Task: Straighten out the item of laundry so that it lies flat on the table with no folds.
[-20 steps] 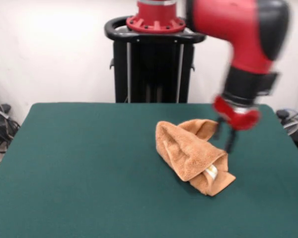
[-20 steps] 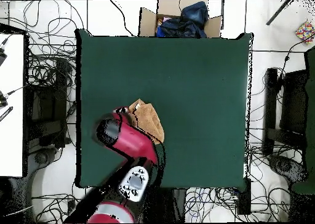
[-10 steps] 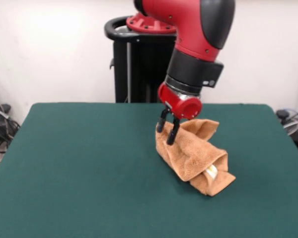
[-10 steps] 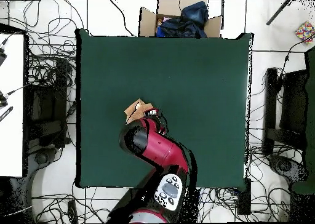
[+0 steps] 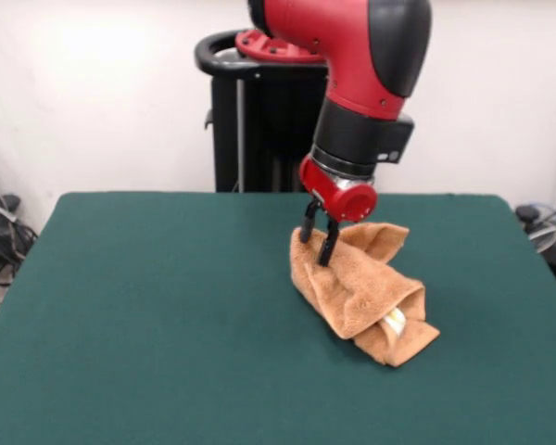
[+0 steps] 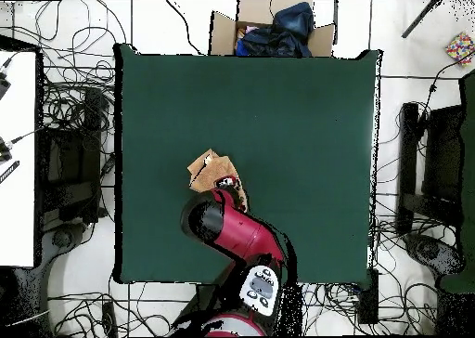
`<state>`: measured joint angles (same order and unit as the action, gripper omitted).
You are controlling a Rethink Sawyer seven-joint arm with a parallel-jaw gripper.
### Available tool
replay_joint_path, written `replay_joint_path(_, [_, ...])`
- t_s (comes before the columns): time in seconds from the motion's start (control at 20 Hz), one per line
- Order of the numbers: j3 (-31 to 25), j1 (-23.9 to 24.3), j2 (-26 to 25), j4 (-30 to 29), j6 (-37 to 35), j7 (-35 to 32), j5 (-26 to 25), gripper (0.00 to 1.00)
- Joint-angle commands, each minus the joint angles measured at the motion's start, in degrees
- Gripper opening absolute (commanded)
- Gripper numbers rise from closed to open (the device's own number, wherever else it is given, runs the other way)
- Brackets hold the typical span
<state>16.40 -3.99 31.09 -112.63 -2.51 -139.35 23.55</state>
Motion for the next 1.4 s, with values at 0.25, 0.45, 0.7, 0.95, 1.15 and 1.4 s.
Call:
replay_joint_path(0.25, [-9.64, 2.38, -1.55, -4.92, 1.36, -8.43, -1.82, 1.00])
replay_joint_path(0.45, [-9.82, 2.44, 0.65, -5.97, -2.71, -7.25, -1.70, 1.00])
replay_joint_path(0.7, [-5.54, -1.06, 3.48, -4.18, -10.10, -7.05, -0.47, 1.00])
replay_joint_path(0.95, [-0.80, -4.12, 6.89, -0.07, -19.35, -6.96, -1.41, 1.00])
replay_joint_path(1.15, [1.07, -5.80, 7.37, 2.50, -24.31, -7.94, -1.94, 1.00])
replay_joint_path(1.4, [3.20, -6.68, 7.71, 5.35, -28.89, -8.55, -2.69, 1.00])
